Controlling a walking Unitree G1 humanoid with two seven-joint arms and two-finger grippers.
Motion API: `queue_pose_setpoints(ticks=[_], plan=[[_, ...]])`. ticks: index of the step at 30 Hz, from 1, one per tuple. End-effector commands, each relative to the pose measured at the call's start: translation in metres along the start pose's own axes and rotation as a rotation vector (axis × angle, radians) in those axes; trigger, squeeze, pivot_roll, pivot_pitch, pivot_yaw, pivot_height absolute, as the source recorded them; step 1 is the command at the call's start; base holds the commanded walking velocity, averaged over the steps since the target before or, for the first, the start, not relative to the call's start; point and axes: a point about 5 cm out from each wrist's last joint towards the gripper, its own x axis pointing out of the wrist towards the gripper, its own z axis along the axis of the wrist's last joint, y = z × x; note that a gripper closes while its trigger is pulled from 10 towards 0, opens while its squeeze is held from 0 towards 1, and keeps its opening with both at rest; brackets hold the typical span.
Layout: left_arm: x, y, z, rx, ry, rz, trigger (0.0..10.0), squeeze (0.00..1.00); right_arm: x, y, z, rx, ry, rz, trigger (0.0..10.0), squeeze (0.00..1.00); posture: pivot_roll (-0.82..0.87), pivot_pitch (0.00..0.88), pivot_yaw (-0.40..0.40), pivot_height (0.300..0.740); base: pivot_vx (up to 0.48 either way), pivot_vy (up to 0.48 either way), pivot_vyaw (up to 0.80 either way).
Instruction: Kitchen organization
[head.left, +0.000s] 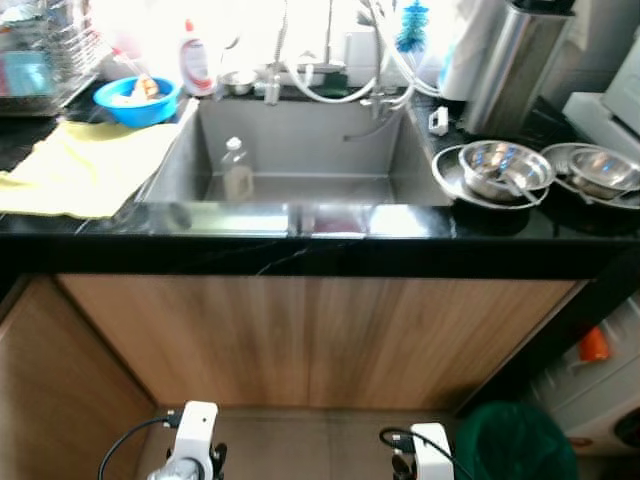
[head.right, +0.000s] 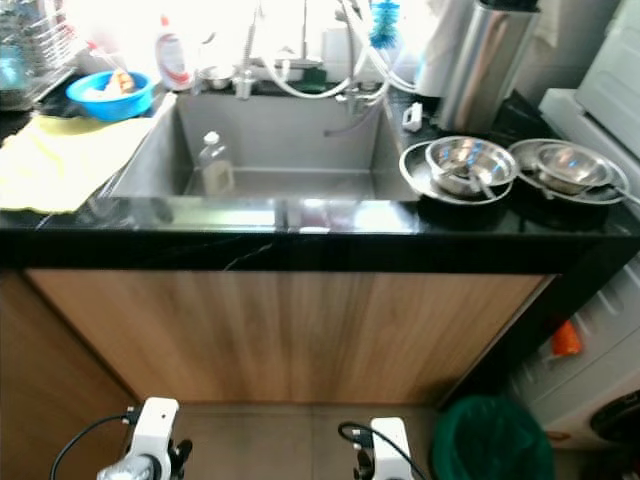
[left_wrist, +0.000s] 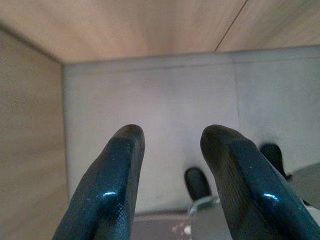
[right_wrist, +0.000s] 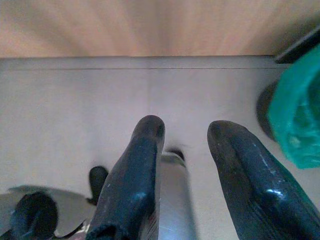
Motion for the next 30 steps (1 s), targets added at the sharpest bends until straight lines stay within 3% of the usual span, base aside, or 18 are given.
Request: queue_pose_setpoints(ticks=[1,13,15,22,29,30], plan=[[0.0,-0.007,-0.001,0.019,0.004,-0.025,10.0,0.0,0.0,-0.007,0.001,0.01,-0.008,-0.027,10.0,0.0,-0.1,0.0,-0.013,0.74,0.27,0.0,0.0],[0.0,-0.007,-0.002,0.021,0.008,-0.017,10.0,0.0,-0.001,-0.008,0.003,0.004,-0.036,-0.041,10.0,0.0,-0.11,0.0,-0.016,0.74,0.042,0.0,0.0],[0.0,-0.008,-0.005,0.025,0.02,-0.023,10.0,0.0,-0.001,-0.009,0.006,-0.087,-0.057,-0.051,10.0,0.0,-0.11,0.0,-0.015,0.74,0.0,0.0,0.0],[-0.001,-0.009,-0.009,0.035,0.035,-0.036,10.0,0.0,-0.002,-0.011,0.008,-0.036,-0.115,-0.106,10.0,0.0,-0.14,0.0,-0.011,0.74,0.0,0.0,0.0],[-0.001,-0.012,-0.012,0.047,0.046,-0.045,10.0,0.0,-0.003,-0.011,0.009,-0.056,-0.128,-0.126,10.0,0.0,-0.14,0.0,-0.007,0.74,0.0,0.0,0.0],[-0.001,-0.011,-0.013,0.048,0.047,-0.044,10.0,0.0,-0.008,-0.024,0.017,-0.048,-0.228,-0.146,10.0,0.0,-0.14,0.0,-0.008,0.74,0.0,0.0,0.0]])
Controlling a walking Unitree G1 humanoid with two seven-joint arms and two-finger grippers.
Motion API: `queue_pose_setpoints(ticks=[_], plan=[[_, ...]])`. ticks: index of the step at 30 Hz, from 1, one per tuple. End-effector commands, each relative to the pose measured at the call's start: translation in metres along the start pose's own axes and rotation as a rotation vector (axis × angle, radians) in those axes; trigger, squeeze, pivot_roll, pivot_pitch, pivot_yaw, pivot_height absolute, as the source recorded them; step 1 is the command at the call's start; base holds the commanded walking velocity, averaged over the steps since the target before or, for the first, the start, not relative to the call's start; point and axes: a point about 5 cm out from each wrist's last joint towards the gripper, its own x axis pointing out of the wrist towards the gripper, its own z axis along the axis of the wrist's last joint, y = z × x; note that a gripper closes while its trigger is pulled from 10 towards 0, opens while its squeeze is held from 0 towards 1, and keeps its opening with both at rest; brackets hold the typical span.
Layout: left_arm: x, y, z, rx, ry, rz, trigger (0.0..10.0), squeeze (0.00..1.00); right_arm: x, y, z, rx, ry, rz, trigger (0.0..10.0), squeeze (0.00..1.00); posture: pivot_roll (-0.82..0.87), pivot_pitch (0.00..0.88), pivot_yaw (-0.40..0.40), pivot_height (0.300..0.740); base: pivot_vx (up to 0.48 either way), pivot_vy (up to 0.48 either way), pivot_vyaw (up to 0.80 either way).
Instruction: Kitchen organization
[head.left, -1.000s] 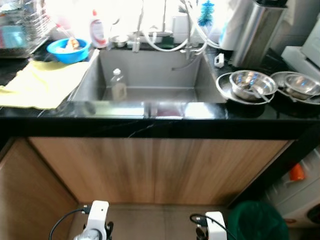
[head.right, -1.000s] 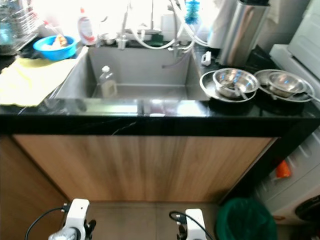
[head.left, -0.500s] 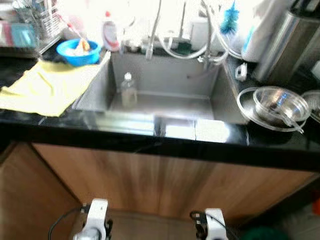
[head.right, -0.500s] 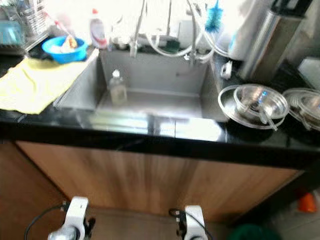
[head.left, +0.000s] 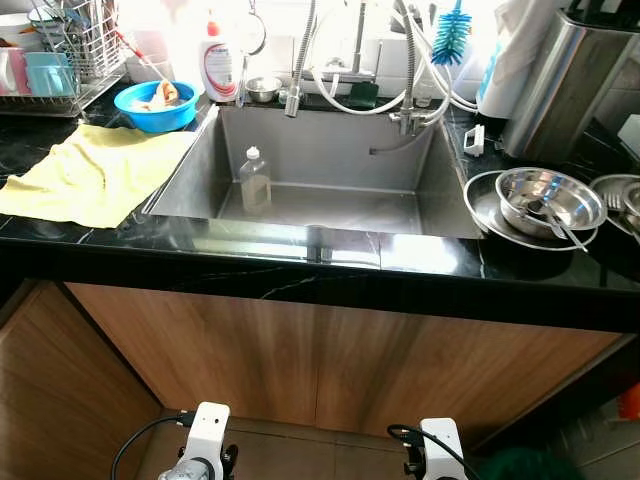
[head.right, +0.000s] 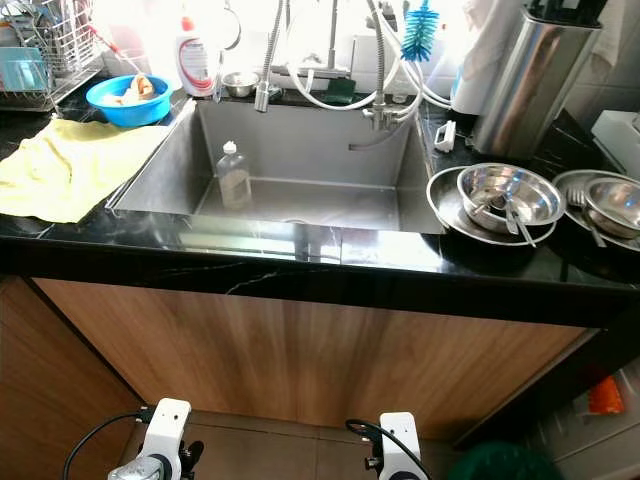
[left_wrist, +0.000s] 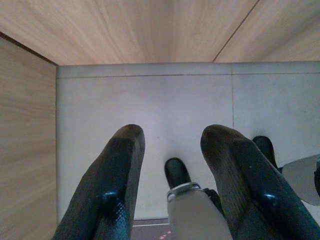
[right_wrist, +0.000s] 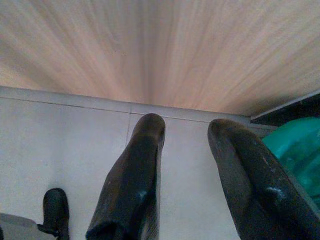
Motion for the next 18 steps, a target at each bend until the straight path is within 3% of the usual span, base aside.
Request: queue_pose_setpoints(ticks=[1,2,6,8,12,18], plan=[[-0.002,0.001,-0.009,0.006,0.037,0.0,10.0,0.0,-0.003,-0.023,0.013,0.007,-0.146,-0.043,10.0,0.0,-0.14,0.0,-0.008,0.74,0.0,0.0,0.0],[-0.002,0.001,-0.01,0.007,0.04,0.001,10.0,0.0,-0.009,-0.037,0.022,0.007,-0.248,-0.077,10.0,0.0,-0.14,0.0,-0.008,0.74,0.0,0.0,0.0],[-0.003,0.001,-0.013,0.008,0.045,0.003,10.0,0.0,-0.012,-0.042,0.03,0.021,-0.313,-0.11,10.0,0.0,-0.14,0.0,-0.009,0.74,0.0,0.0,0.0],[-0.003,0.001,-0.014,0.01,0.05,0.002,10.0,0.0,-0.026,-0.046,0.041,0.058,-0.421,-0.157,10.0,0.0,-0.15,0.0,-0.014,0.74,0.0,0.0,0.0],[-0.003,0.002,-0.014,0.013,0.05,0.0,10.0,0.0,-0.039,-0.05,0.042,0.074,-0.469,-0.19,10.0,0.0,-0.15,0.0,-0.01,0.74,0.0,0.0,0.0],[-0.003,0.002,-0.013,0.018,0.049,-0.001,10.0,0.0,-0.066,-0.05,0.047,0.021,-0.543,-0.209,10.0,0.0,-0.16,0.0,-0.008,0.74,0.0,0.0,0.0]])
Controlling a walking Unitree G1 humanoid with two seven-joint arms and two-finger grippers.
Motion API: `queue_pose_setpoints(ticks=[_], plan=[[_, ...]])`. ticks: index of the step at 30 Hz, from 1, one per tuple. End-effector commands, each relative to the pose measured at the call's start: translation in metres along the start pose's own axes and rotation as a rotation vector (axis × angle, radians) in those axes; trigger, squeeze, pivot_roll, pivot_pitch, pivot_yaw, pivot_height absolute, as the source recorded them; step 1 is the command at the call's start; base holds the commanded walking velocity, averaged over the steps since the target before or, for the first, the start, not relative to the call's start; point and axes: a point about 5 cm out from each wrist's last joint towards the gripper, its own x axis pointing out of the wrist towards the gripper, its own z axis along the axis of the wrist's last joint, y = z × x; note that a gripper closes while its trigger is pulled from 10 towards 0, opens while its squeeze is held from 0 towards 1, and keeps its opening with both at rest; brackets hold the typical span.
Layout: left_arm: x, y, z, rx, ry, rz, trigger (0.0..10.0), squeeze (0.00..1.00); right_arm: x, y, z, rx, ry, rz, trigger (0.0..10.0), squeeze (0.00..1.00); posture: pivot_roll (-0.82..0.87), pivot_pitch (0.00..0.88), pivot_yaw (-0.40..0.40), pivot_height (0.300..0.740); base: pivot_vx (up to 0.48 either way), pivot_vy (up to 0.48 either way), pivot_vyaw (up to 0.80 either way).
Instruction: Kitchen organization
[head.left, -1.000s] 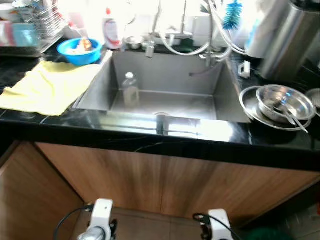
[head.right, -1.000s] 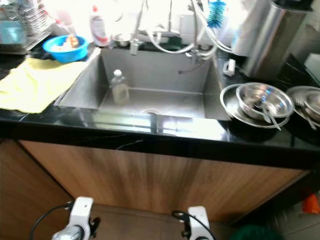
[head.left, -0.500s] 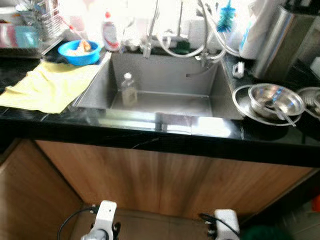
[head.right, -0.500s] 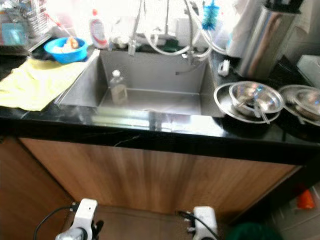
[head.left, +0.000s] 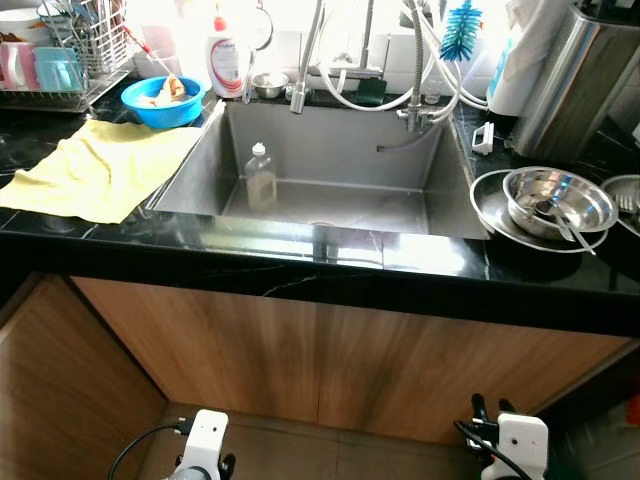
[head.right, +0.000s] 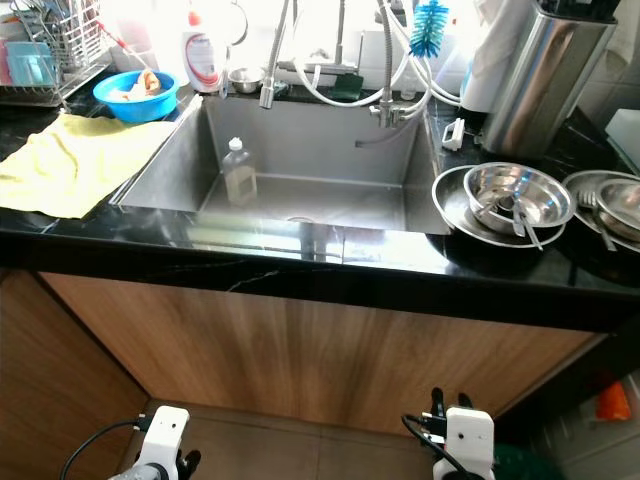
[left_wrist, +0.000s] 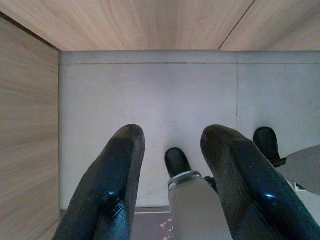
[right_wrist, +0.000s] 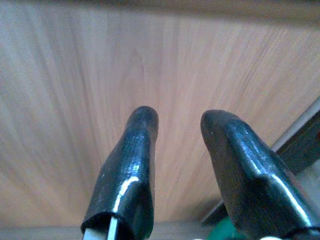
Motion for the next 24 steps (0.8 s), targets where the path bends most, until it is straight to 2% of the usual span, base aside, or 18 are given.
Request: queue_pose_setpoints(ticks=[1,4,5,6,8,9,10,13,17,24], plan=[[0.0,0.0,-0.004,0.011,0.024,-0.005,10.0,0.0,-0.004,0.001,0.014,-0.014,-0.052,0.0,10.0,0.0,-0.16,0.0,-0.007,0.74,0.0,0.0,0.0],[0.0,0.0,-0.003,0.013,0.023,-0.005,10.0,0.0,-0.011,-0.001,0.023,-0.044,-0.083,-0.003,10.0,0.0,-0.16,0.0,-0.006,0.74,0.0,0.0,0.0],[0.0,0.001,-0.003,0.014,0.023,-0.005,10.0,0.0,-0.018,-0.005,0.037,-0.079,-0.127,-0.01,10.0,0.0,-0.16,0.0,-0.004,0.74,0.0,0.0,0.0],[0.0,0.001,-0.002,0.018,0.023,-0.005,10.0,0.0,-0.021,-0.01,0.073,-0.111,-0.227,-0.031,10.0,0.0,-0.17,0.0,-0.002,0.74,0.0,0.0,0.0],[0.0,0.001,-0.002,0.021,0.024,-0.005,10.0,0.0,-0.023,-0.011,0.094,-0.113,-0.269,-0.041,10.0,0.0,-0.17,0.0,-0.003,0.74,0.0,0.0,0.0],[0.0,0.001,-0.002,0.022,0.024,-0.005,10.0,0.0,-0.022,-0.011,0.1,-0.114,-0.283,-0.045,10.0,0.0,-0.17,0.0,-0.003,0.74,0.0,0.0,0.0],[0.0,0.001,-0.003,0.023,0.027,-0.005,10.0,0.0,-0.017,-0.011,0.117,-0.106,-0.336,-0.057,10.0,0.0,-0.17,0.0,-0.003,0.74,0.0,0.0,0.0],[0.0,0.001,-0.003,0.024,0.028,-0.006,10.0,0.0,-0.016,-0.01,0.129,-0.107,-0.36,-0.066,10.0,0.0,-0.17,0.0,-0.003,0.74,0.0,0.0,0.0],[0.0,0.0,-0.005,0.022,0.035,-0.005,10.0,0.0,-0.001,-0.008,0.17,-0.072,-0.486,-0.089,10.0,0.0,-0.17,0.0,-0.009,0.74,0.0,0.0,0.0],[-0.001,0.003,-0.006,0.026,0.043,0.014,10.0,0.0,0.003,-0.008,0.173,-0.046,-0.459,-0.108,10.0,0.0,-0.16,0.0,-0.012,0.74,0.0,0.0,0.0]])
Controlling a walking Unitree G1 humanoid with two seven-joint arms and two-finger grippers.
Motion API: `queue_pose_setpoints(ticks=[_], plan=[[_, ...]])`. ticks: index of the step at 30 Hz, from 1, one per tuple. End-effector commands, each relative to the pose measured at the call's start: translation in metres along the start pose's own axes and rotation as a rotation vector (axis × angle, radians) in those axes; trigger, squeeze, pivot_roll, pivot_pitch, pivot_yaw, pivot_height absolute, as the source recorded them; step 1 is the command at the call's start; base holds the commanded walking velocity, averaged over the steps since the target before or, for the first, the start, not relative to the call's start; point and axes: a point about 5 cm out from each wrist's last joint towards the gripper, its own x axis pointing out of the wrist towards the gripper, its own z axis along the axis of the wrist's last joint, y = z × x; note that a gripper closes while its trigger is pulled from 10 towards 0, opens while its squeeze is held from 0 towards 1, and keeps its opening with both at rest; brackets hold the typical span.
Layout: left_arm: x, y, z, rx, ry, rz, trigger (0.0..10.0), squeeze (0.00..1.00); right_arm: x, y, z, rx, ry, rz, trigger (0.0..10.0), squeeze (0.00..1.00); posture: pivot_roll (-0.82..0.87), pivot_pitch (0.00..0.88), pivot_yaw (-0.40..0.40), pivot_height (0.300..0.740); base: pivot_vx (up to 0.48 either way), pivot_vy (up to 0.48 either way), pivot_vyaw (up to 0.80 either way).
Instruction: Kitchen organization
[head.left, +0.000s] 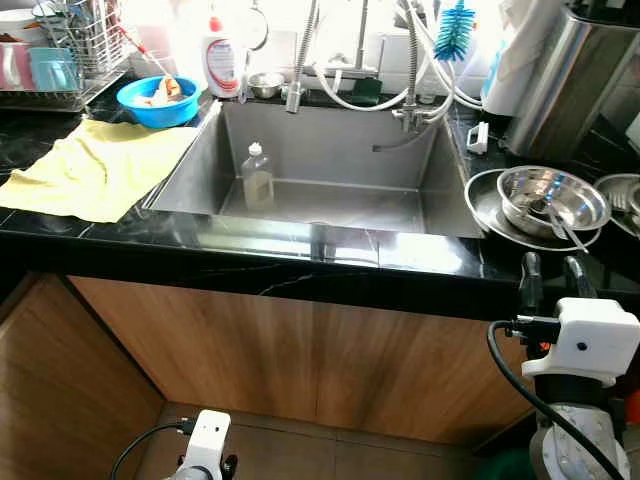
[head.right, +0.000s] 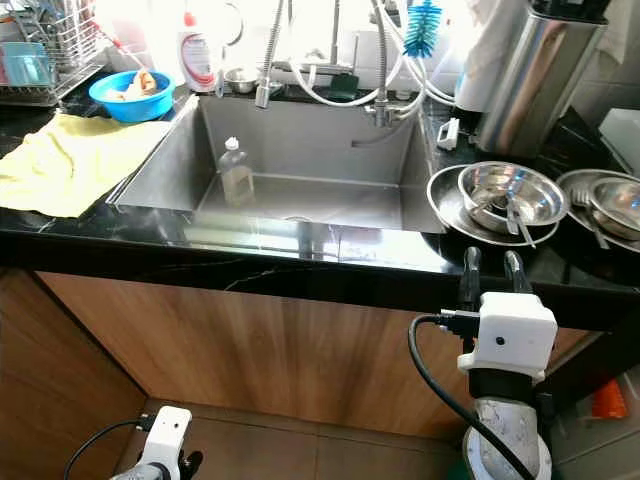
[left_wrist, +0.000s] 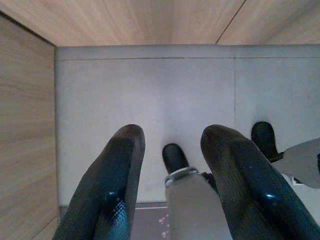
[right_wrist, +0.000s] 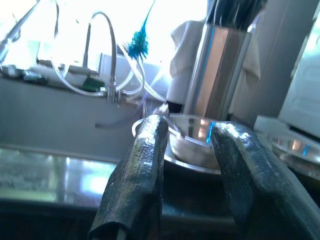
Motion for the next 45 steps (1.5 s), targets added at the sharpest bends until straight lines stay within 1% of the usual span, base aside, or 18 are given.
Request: queue_pose_setpoints(ticks=[1,3,6,8,12,16,20,22,23,25,26,30,33,35,37,41,43,45], plan=[[-0.001,0.005,-0.005,0.02,0.025,0.021,10.0,0.0,-0.002,-0.003,0.001,-0.003,0.037,-0.01,10.0,0.0,-0.16,0.0,-0.012,0.74,0.0,0.0,0.0],[-0.003,0.02,-0.004,-0.003,0.005,0.064,10.0,0.0,-0.003,-0.003,0.001,-0.003,0.051,-0.009,10.0,0.0,-0.16,0.0,-0.01,0.74,0.0,0.0,0.0],[-0.011,0.054,0.009,0.039,-0.13,0.113,10.0,0.0,-0.002,-0.008,0.002,-0.023,0.089,-0.041,10.0,0.0,-0.14,0.0,-0.01,0.74,0.0,0.0,0.0],[-0.013,0.058,0.011,0.049,-0.15,0.118,10.0,0.0,-0.003,-0.009,0.002,-0.026,0.095,-0.049,10.0,0.0,-0.14,0.0,-0.009,0.74,0.0,0.0,0.0],[-0.034,0.095,0.029,0.042,-0.36,0.19,10.0,0.0,-0.009,-0.009,-0.002,-0.02,0.131,-0.053,10.0,0.0,-0.12,0.0,-0.006,0.74,0.0,0.0,0.0],[-0.057,0.113,0.042,0.019,-0.54,0.282,10.0,0.0,-0.007,-0.008,-0.001,-0.016,0.135,-0.055,10.0,0.0,-0.12,0.0,-0.004,0.74,0.0,0.0,0.0],[-0.077,0.118,0.062,0.003,-0.681,0.405,10.0,0.0,-0.007,-0.011,0.0,-0.022,0.136,-0.063,10.0,0.0,-0.12,0.0,-0.008,0.74,0.0,0.0,0.0],[-0.095,0.112,0.085,-0.042,-0.798,0.46,10.0,0.0,-0.008,-0.013,-0.001,-0.029,0.142,-0.067,10.0,0.0,-0.11,0.0,-0.014,0.74,0.0,0.0,0.0],[-0.095,0.112,0.085,-0.042,-0.798,0.46,10.0,0.0,-0.008,-0.013,-0.001,-0.029,0.142,-0.067,10.0,0.0,-0.11,0.0,-0.014,0.74,0.0,0.0,0.0],[-0.117,0.102,0.111,-0.025,-0.925,0.484,10.0,0.0,-0.009,-0.013,-0.002,-0.032,0.148,-0.064,10.0,0.0,-0.11,0.0,-0.015,0.74,0.0,0.0,0.0],[-0.117,0.102,0.111,-0.025,-0.925,0.484,10.0,0.0,-0.009,-0.013,-0.002,-0.032,0.148,-0.064,10.0,0.0,-0.11,0.0,-0.015,0.74,0.0,0.0,0.0],[-0.141,0.103,0.151,-0.019,-1.077,0.529,10.0,0.0,-0.008,-0.013,-0.001,-0.032,0.147,-0.064,10.0,0.0,-0.11,0.0,-0.021,0.74,0.0,0.0,0.0],[-0.149,0.093,0.18,-0.002,-1.164,0.473,10.0,0.0,-0.006,-0.014,-0.002,-0.039,0.147,-0.065,10.0,0.0,-0.1,0.0,-0.019,0.74,0.0,0.0,0.0],[-0.149,0.085,0.192,0.015,-1.192,0.421,10.0,0.0,-0.004,-0.015,-0.003,-0.035,0.146,-0.071,10.0,0.0,-0.1,0.0,-0.019,0.74,0.0,0.0,0.0],[-0.148,0.051,0.219,0.036,-1.214,0.258,10.0,0.0,0.0,-0.015,-0.001,-0.029,0.134,-0.08,10.0,0.0,-0.12,0.0,-0.01,0.74,0.0,0.0,0.0],[-0.138,0.022,0.23,-0.01,-1.208,0.108,10.0,0.0,0.006,-0.01,0.001,-0.004,0.113,-0.081,10.0,0.0,-0.12,0.0,-0.005,0.74,0.0,0.0,0.0],[-0.138,0.022,0.23,-0.01,-1.208,0.108,10.0,0.0,0.006,-0.01,0.001,-0.004,0.113,-0.081,10.0,0.0,-0.12,0.0,-0.005,0.74,0.0,0.0,0.0],[-0.111,-0.003,0.234,0.022,-1.136,-0.021,10.0,0.0,0.017,0.004,0.004,0.018,0.079,-0.049,10.0,0.0,-0.15,0.0,0.005,0.74,0.0,0.0,0.0]])
